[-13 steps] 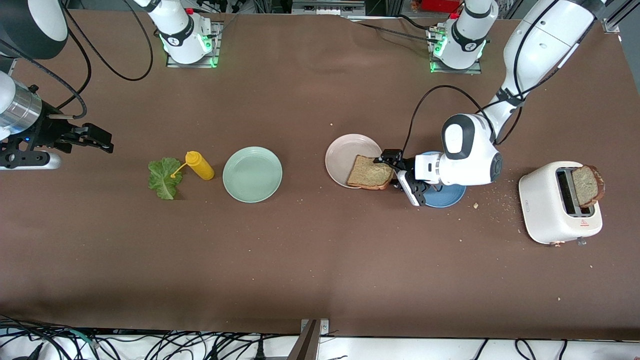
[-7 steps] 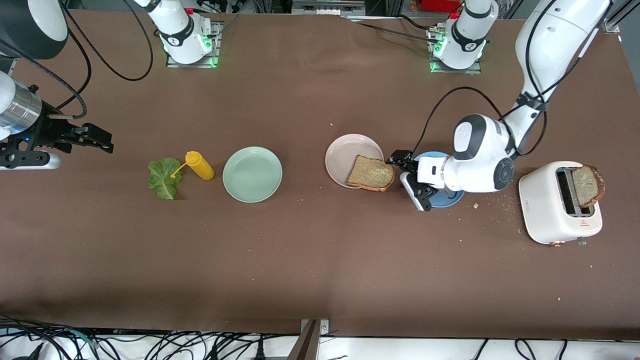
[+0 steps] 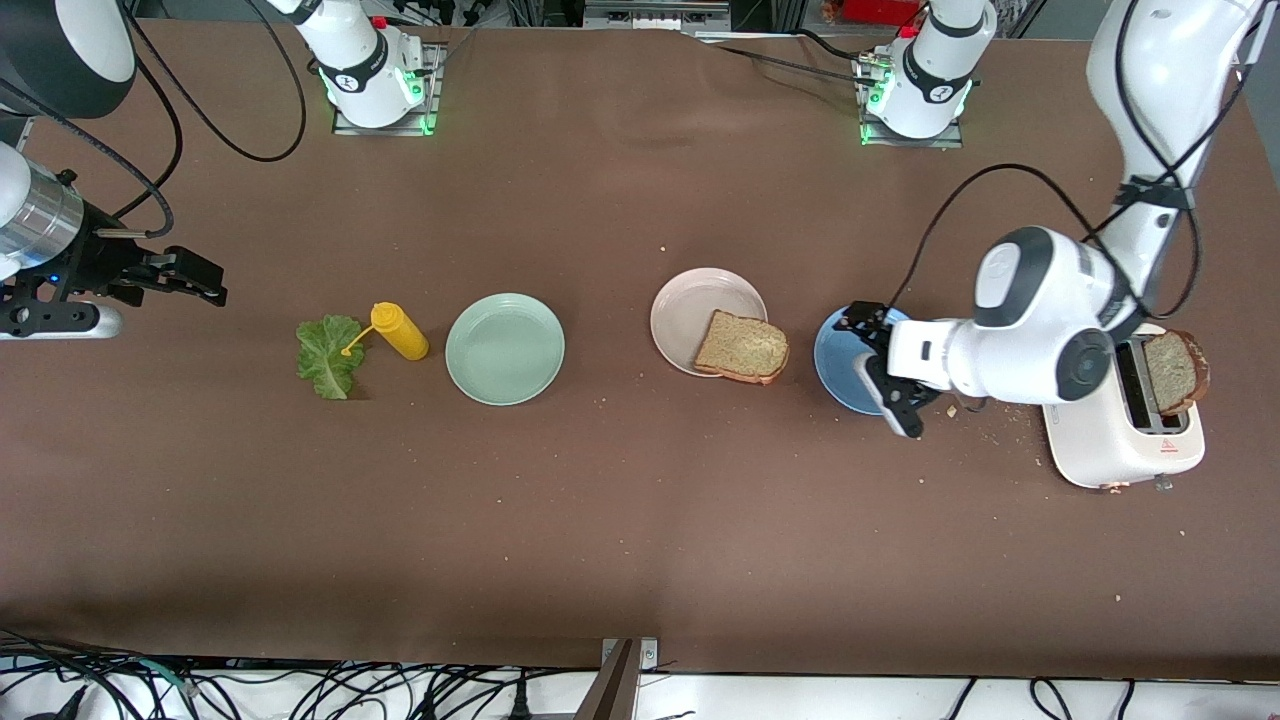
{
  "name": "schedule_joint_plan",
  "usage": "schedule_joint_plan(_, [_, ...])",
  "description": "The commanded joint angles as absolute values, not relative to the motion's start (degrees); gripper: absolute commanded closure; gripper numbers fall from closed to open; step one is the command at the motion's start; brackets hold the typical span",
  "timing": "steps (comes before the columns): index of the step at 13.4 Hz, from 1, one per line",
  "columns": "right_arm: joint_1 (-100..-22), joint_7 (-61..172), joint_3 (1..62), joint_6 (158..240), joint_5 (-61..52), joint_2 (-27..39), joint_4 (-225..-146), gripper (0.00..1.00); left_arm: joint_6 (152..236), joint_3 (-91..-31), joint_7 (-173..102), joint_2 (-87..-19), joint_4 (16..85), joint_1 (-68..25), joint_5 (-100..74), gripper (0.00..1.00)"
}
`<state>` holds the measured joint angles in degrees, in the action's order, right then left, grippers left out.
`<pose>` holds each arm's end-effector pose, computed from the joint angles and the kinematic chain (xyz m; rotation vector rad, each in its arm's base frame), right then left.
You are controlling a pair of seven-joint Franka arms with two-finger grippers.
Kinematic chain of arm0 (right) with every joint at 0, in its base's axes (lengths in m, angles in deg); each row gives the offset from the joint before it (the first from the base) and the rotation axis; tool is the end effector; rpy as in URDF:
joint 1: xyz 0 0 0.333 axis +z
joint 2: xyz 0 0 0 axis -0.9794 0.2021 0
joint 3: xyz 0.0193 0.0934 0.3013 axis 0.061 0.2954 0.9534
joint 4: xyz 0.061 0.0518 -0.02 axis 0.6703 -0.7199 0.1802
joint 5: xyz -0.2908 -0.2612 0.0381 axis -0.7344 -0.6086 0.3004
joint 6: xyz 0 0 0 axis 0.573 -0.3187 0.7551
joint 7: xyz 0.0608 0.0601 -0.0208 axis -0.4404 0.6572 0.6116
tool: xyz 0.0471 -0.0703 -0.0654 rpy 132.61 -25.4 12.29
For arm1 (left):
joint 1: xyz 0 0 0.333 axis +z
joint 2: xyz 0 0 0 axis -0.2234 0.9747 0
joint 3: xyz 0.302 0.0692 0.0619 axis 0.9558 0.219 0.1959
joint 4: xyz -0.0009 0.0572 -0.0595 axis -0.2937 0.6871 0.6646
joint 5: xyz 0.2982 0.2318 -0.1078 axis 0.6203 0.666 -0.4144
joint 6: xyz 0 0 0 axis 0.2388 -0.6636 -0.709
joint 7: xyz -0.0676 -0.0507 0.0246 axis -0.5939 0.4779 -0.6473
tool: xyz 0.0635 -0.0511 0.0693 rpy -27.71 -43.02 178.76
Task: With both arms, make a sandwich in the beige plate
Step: 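Release the bread and return the left gripper above the toaster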
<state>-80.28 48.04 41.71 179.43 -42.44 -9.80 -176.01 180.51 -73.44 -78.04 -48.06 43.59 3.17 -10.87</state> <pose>0.5998 0.0275 0.5586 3.1344 0.0273 -0.0460 0.6328 -0.1331 0.3357 2.4810 -1.0756 -0.2790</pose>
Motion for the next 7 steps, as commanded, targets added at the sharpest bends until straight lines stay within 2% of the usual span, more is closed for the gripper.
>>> schedule_joint_plan(1, [-80.45, 48.01, 41.78, 178.86, -41.8, -9.21, -174.52, 0.0, 172.87, -72.99, -74.15, -48.55, 36.65, 3.09, -5.34, 0.0])
schedule_joint_plan(5, [-80.45, 48.01, 41.78, 178.86, -41.8, -9.21, -174.52, 0.0, 165.75, -73.08, -65.46, -50.22, 29.26, 3.35, 2.04, 0.0])
schedule_joint_plan(7, [-80.45, 48.01, 41.78, 178.86, -41.8, -9.21, -174.52, 0.0, 165.56, -73.16, -60.45, -52.67, 27.76, 3.18, 5.83, 0.0])
